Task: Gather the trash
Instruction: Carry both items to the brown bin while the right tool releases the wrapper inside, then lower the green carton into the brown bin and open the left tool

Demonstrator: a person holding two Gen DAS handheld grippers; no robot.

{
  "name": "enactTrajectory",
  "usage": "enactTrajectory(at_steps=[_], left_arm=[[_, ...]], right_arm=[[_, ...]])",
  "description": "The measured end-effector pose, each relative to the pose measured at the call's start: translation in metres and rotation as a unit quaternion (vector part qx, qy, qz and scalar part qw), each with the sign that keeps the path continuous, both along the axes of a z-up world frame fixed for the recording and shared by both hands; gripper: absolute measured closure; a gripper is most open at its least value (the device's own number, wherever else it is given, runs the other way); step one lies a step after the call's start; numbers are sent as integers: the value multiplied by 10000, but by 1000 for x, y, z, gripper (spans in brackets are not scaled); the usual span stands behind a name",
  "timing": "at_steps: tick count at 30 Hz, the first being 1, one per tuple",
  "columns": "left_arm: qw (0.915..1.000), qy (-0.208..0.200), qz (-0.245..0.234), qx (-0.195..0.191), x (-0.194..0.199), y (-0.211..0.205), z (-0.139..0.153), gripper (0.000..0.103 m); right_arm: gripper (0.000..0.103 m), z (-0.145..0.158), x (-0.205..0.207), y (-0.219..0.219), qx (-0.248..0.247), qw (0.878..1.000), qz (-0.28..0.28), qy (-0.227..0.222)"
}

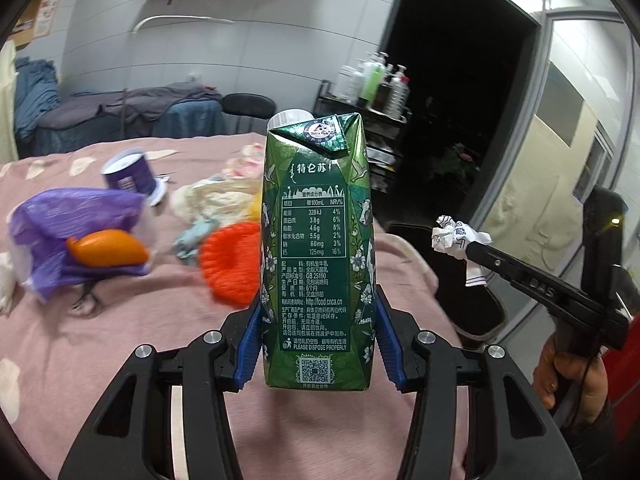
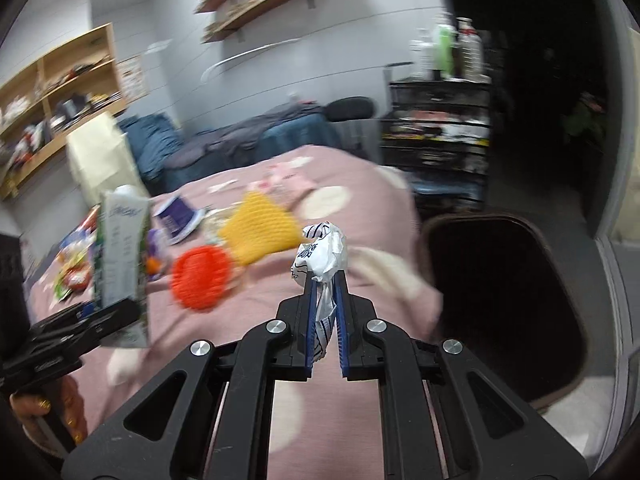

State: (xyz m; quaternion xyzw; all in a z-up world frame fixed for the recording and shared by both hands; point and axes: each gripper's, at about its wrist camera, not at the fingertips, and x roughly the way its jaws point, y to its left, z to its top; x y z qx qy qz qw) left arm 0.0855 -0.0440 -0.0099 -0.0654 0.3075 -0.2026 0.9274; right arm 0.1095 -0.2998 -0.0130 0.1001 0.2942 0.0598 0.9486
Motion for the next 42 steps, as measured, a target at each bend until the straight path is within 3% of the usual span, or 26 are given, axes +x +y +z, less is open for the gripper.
enactTrajectory(at_steps=[8,17,18,20,21,22,33,42], left_arm=[[9980,-28,-607,157,12,-53,-2,53],[9944,71,-1002,332,20,-93,-9,53],[9941,70,-1024,346,19,-96,-9,53],[9935,71,-1077,374,19,-100,-9,53],[9930,71,-1106,399,20,-103,-9,53],[9927,70,-1131,411,18,-105,-9,53],[9873,170,-1491,524,23,-136,-12,53],[9799,388,-1862,609,34,-176,-16,53]], right_arm=[[93,-39,11,-82,24,9906,-1209,638],[91,-75,23,-109,61,9834,-1487,1038],[84,-77,24,-111,75,9827,-1513,1066],[50,-80,23,-114,175,9815,-1595,1046],[19,-79,20,-117,196,9802,-1714,972],[14,-79,18,-118,196,9802,-1763,878],[14,-59,-17,-121,-62,9780,-2033,465],[9,-38,-44,-136,-290,9685,-2468,172]])
